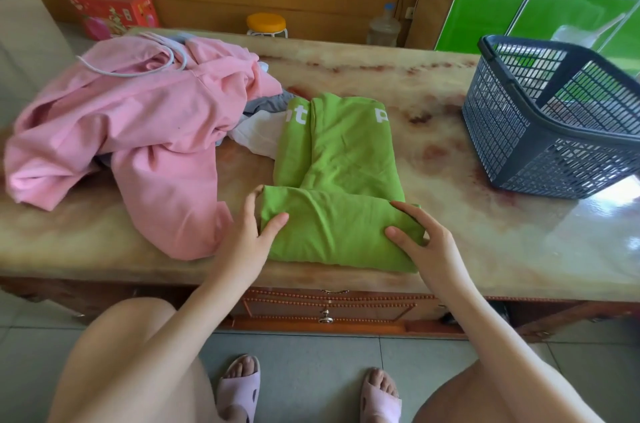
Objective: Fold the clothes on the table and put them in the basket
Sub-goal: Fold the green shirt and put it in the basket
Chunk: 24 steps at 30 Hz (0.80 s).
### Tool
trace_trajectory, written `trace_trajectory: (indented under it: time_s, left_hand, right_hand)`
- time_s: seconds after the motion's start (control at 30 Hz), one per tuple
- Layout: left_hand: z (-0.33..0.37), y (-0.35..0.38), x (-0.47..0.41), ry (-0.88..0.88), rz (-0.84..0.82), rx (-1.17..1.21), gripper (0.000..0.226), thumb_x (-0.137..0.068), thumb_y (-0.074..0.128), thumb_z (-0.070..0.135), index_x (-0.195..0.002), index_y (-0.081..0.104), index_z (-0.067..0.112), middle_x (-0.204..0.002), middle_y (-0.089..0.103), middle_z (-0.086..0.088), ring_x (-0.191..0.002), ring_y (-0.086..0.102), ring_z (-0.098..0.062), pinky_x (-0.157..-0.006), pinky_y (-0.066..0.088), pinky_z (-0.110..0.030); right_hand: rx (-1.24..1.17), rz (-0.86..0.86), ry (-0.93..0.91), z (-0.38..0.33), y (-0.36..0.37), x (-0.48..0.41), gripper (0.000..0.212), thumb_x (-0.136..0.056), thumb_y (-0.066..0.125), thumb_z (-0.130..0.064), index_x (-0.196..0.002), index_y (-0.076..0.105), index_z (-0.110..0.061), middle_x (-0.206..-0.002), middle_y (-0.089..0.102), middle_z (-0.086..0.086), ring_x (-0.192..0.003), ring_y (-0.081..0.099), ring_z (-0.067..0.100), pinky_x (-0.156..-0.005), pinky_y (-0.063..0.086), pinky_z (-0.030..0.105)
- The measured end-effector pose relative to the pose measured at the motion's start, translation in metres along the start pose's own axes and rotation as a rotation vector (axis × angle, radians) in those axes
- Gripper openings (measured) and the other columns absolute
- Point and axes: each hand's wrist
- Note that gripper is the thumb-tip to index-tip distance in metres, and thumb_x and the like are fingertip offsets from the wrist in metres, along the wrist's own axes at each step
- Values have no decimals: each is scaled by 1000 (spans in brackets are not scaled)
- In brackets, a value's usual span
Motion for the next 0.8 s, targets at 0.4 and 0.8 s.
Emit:
trace_trajectory:
  time_s: [0.4, 0.8]
  left_hand:
    - [-24, -5, 1, 694, -144, -177, 44, -95, 44, 40, -138, 47, 30, -149, 36, 11, -138, 32, -4, -115, 28, -35]
    - [-38, -6, -16, 667, -136, -308, 86, -68, 68, 59, -143, 32, 40, -144, 35, 23, -134, 23, 10, -116, 15, -28]
  right_hand:
    - [494, -175, -487, 11, -16, 7, 87, -72, 59, -68, -147, 27, -38, -155, 24, -17, -144, 17, 8, -117, 7, 24]
    - [410, -199, -299, 6, -20, -4, 76, -62, 84, -43, -125, 41, -41, -125, 35, -38, -122, 11, -32, -116, 0, 32]
Point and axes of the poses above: each hand's wrist, its own x-axis away from the middle knuckle, its own y-axis out of the palm, z = x × y
